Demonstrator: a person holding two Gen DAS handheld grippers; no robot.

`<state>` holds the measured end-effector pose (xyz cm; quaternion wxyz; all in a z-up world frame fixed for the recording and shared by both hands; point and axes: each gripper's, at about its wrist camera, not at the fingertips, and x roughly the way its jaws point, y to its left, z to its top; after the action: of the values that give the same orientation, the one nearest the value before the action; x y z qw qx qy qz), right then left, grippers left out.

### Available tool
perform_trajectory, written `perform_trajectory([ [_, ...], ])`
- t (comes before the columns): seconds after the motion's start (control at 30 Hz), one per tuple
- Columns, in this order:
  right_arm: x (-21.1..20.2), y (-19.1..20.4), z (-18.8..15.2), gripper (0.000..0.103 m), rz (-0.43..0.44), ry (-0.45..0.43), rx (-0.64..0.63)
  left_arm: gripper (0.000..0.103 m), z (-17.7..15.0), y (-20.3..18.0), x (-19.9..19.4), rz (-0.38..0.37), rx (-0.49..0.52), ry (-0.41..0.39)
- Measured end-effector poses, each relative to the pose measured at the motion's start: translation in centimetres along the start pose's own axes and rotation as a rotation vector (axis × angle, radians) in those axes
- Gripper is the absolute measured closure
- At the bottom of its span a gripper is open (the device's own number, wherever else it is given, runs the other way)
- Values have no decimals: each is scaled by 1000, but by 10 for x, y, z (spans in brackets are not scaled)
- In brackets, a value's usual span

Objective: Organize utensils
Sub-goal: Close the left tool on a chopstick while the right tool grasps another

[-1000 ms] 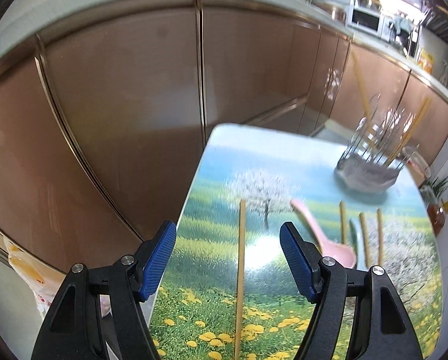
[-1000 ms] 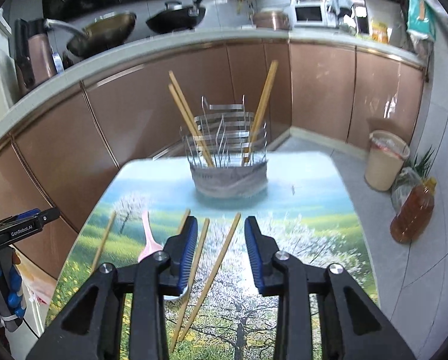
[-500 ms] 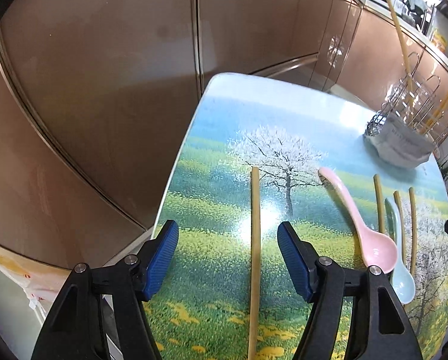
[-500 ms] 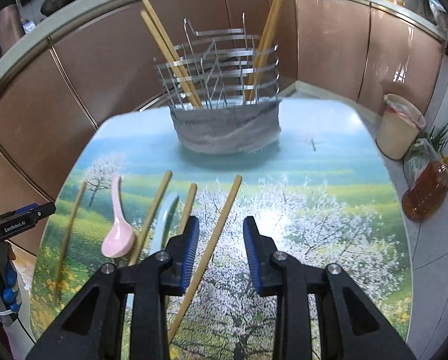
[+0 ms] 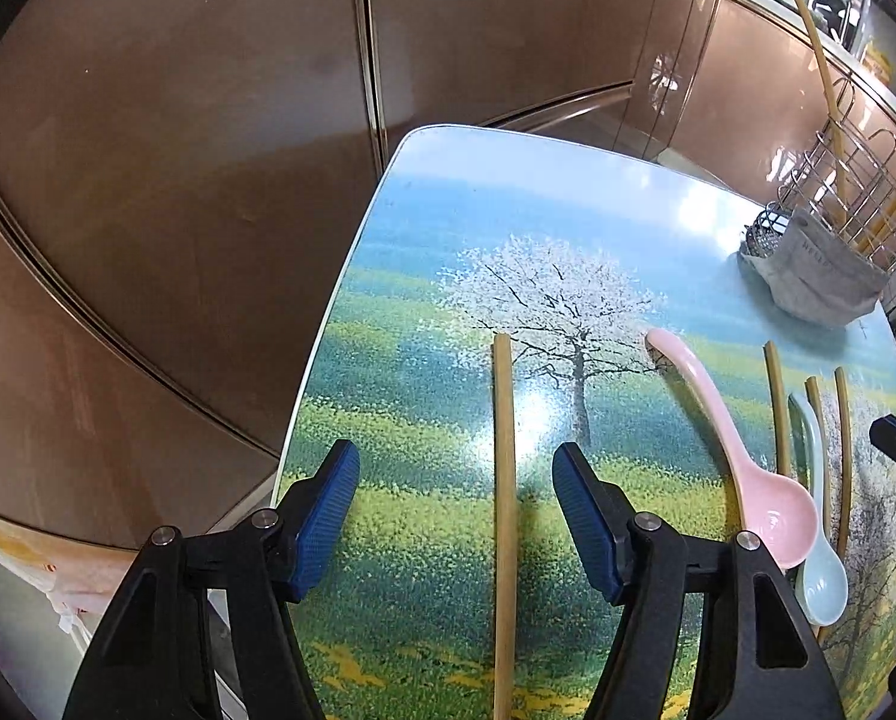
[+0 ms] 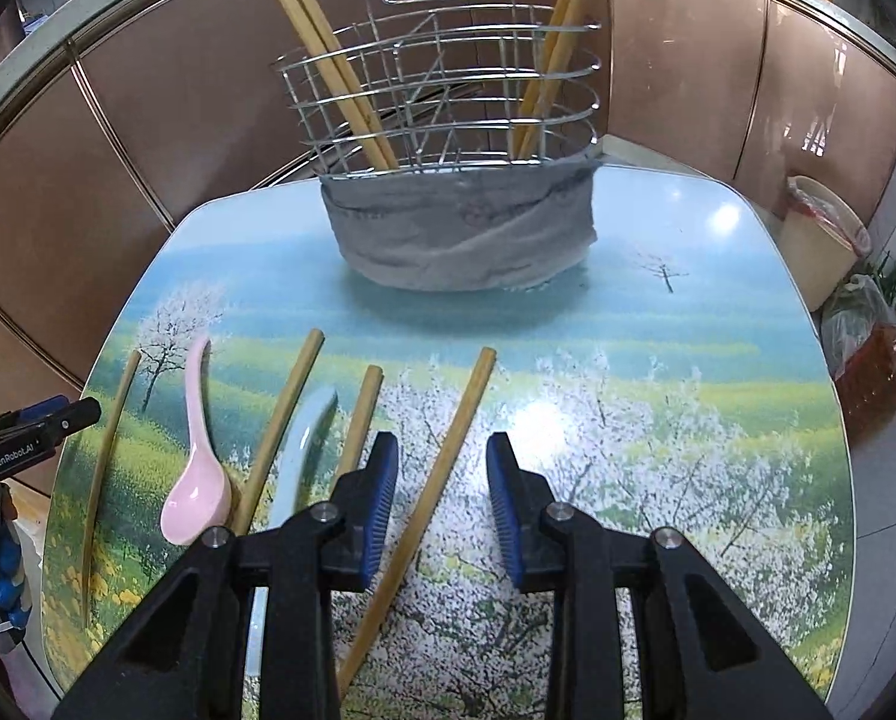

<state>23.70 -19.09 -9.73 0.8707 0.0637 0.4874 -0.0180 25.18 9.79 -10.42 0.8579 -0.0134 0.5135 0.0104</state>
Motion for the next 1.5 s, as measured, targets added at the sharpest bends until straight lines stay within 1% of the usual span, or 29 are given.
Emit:
perform_trajectory([
  [0.03,1,2,0,75,5,0,-5,40,0,0,2,1,3,2],
  [0.1,3,7,3,79,16,4,-18,41,0,-2,4,-1,7,9],
  [0.23,7,14,11,83,47,30,-33,45,0,-3,7,-1,11,18],
  [0.47,30,20,22,83,80,123,-27,45,3,0,8,-6,7,26],
  [0.7,44,30,23,83,70,161,-48,45,1,2,8,-10,5,33],
  [0.9,59,38,27,83,50,193,-55,45,2,4,14,-22,3,57],
  [1.1,74,53,34,84,15,225,-85,50,8,10,30,-30,-8,108],
  [1.23,79,57,39,87,-8,258,-99,55,14,9,34,-15,18,128],
  [1.4,79,55,39,89,-18,287,-91,56,26,6,42,-19,37,169],
  [1.5,80,58,41,91,-24,295,-86,57,32,5,46,-8,52,194],
])
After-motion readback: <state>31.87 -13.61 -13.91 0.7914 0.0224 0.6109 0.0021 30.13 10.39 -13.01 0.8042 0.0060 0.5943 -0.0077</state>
